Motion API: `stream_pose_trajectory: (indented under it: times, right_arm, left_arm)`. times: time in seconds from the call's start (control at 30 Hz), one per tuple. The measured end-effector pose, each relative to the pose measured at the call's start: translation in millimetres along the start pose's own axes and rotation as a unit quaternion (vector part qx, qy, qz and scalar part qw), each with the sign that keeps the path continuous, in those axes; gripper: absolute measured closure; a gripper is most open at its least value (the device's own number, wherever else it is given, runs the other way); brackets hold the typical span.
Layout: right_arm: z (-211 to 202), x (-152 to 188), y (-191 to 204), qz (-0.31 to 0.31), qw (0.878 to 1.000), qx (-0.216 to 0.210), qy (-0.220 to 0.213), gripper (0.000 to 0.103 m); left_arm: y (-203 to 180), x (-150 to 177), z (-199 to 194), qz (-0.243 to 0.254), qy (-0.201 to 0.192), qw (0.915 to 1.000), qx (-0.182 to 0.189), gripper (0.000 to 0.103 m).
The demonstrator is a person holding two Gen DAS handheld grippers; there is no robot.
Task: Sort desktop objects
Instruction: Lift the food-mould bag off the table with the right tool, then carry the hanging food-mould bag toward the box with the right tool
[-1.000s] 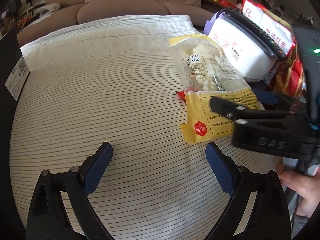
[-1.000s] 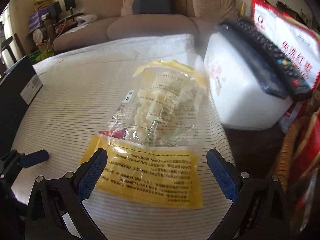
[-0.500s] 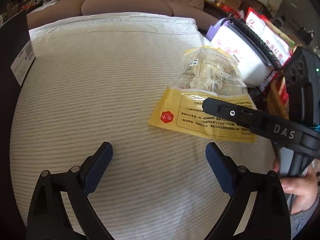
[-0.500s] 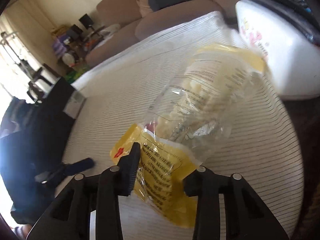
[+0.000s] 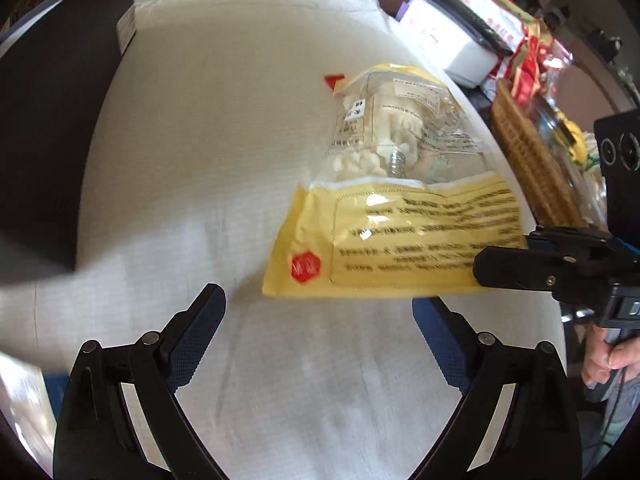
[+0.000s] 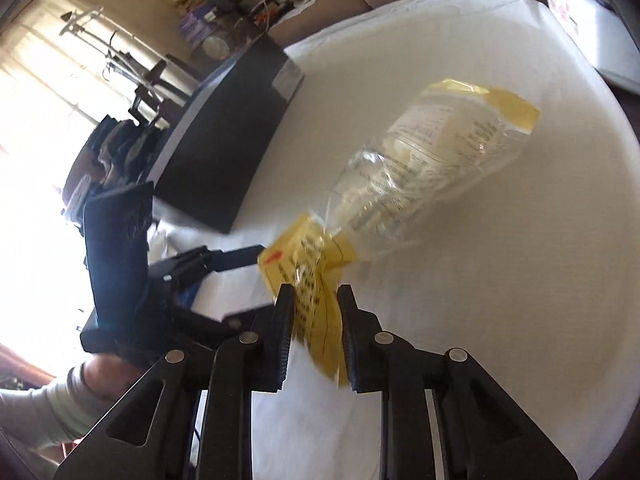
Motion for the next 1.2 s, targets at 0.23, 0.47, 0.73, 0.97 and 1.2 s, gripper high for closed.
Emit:
stream_pose_trajectory:
  times: [0.23,0.47,0.73,0.97,1.2]
  right_arm:
    - [-22.8,-4.7,-39.1,0.105,0.988,0.085,-0.076,0.046]
    - [-5.1,-26.1,-80.6,0.150,0.978,0.101,-0.103,0.039]
    - [8.2,-36.7,-50.3,0.112,0.986,0.019,-0.123,0.068]
    - [-18.1,-51.2,-13.5,0.071,0.980,-0.086,-0.167,0.067]
    - [-18.0,-42.2,-13.3,0.095,0.968,-0.171,-0.155,0.067]
  left_arm:
    - [-11.5,-11.3,-17.4,0.012,-0.054,0.9982,0.026,0.008]
    - [0.5,-19.9,8.5,0.031,-0.048,0.9981,0.023,0.008]
    - [-16.0,-13.1,13.6,0.036,-0.005,0.9954,0.088,0.040]
    - [-31.1,1.6,2.5,0.051,0.054,0.9832,0.167,0.034]
    - [-7.9,-6.9,-34.2,0.043,-0.017,0.9822,0.182,0.028]
Point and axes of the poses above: each gripper's, at about its wrist camera, not at the fingertips, and z roughly the way its jaws point, y to its left, x to its underside, the point moved 1 cm from there along z, roughly the way its jaws point, and after that the axes turned 7 degrees about -z, right-handed, at the moved point
